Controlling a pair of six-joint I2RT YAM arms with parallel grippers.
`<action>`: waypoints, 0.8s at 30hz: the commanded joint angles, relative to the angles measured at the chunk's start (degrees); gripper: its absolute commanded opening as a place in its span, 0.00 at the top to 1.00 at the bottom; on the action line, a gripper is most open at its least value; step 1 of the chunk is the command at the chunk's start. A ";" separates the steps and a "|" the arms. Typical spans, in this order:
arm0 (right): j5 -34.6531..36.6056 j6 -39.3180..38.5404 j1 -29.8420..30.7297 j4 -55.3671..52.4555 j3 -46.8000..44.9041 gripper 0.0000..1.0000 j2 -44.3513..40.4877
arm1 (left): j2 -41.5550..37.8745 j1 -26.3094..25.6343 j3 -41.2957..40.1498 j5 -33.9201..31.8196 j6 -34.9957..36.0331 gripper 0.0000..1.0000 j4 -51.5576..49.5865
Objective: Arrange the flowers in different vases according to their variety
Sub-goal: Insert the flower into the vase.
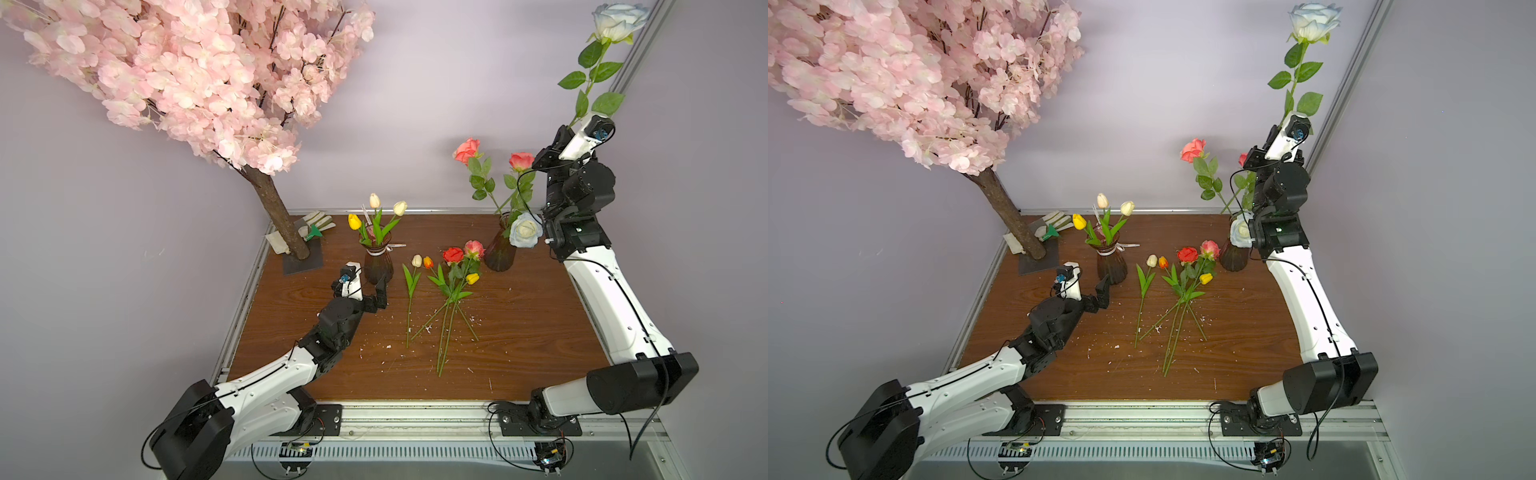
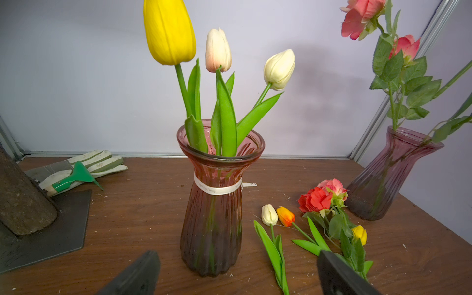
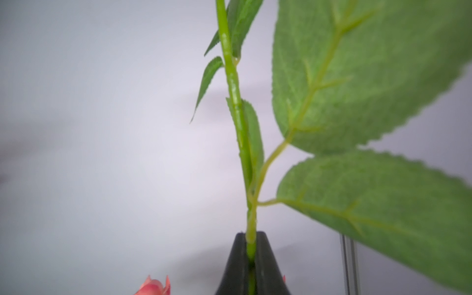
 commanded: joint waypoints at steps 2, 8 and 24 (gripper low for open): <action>-0.06 0.04 -2.84 2.90 -1.48 1.00 -0.32 | -0.89 -0.44 -0.33 0.01 0.81 0.01 1.18; -2.00 0.67 -4.73 4.15 -4.56 1.00 1.68 | -0.55 -0.44 -0.21 0.12 0.83 0.01 1.39; -9.32 -2.76 -5.17 7.11 -15.27 0.98 1.59 | -0.29 -0.45 -0.22 0.90 0.63 0.01 1.57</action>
